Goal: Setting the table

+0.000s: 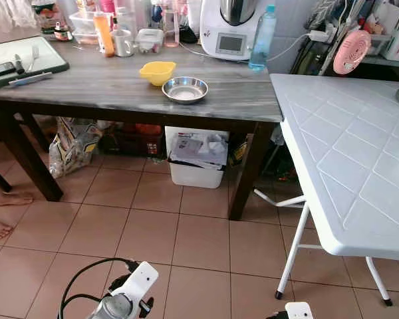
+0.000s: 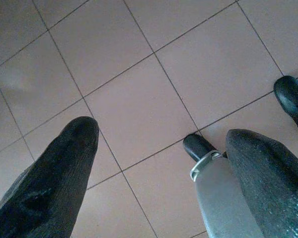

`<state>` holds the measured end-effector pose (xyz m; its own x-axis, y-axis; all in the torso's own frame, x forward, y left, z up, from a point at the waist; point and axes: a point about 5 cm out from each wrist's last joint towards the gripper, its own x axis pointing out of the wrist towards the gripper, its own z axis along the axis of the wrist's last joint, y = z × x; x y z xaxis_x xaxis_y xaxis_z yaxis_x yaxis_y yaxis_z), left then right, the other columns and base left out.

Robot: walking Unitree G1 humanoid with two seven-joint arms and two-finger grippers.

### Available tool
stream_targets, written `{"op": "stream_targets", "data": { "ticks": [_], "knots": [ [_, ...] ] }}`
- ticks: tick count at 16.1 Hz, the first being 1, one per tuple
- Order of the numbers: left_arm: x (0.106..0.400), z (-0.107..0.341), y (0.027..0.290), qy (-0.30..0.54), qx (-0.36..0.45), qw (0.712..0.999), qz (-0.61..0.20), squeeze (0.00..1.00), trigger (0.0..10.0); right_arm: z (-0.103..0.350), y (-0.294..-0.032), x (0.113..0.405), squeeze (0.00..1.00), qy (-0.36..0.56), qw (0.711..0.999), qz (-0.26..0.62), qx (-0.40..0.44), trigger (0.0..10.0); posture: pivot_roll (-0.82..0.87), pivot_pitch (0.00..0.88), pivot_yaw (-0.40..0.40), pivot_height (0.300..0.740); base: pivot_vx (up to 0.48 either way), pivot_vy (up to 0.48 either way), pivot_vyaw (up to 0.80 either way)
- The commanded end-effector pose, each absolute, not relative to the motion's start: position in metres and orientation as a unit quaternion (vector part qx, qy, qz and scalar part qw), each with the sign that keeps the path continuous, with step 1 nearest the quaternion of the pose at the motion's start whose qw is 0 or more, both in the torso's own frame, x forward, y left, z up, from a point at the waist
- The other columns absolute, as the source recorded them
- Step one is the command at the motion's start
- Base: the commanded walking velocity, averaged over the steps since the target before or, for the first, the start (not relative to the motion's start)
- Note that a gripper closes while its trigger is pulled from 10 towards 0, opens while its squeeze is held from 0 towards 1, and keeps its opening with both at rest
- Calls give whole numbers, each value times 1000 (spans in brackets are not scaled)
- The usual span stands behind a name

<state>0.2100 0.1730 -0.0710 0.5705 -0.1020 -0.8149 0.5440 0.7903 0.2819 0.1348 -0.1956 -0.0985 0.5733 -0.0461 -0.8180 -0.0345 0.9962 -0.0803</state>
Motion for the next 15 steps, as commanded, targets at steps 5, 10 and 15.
{"op": "stream_targets", "data": {
  "ticks": [5, 10, 15],
  "knots": [
    [207, -73, 177, 441, 264, 839, -181, 0, 10000, -99, -197, 134, 0, 469, 881, 5, -54, 10000, 86, 54, -36, 740, 0, 0, 0],
    [202, -76, 178, 446, 270, 834, -179, 0, 10000, -99, -196, 136, 0, 470, 881, 6, -55, 10000, 88, 54, -35, 740, 0, 0, 0],
    [203, -75, 180, 447, 277, 832, -179, 0, 10000, -99, -194, 136, 0, 471, 881, 7, -54, 10000, 89, 55, -29, 740, -242, 0, 0]
  ]
}}
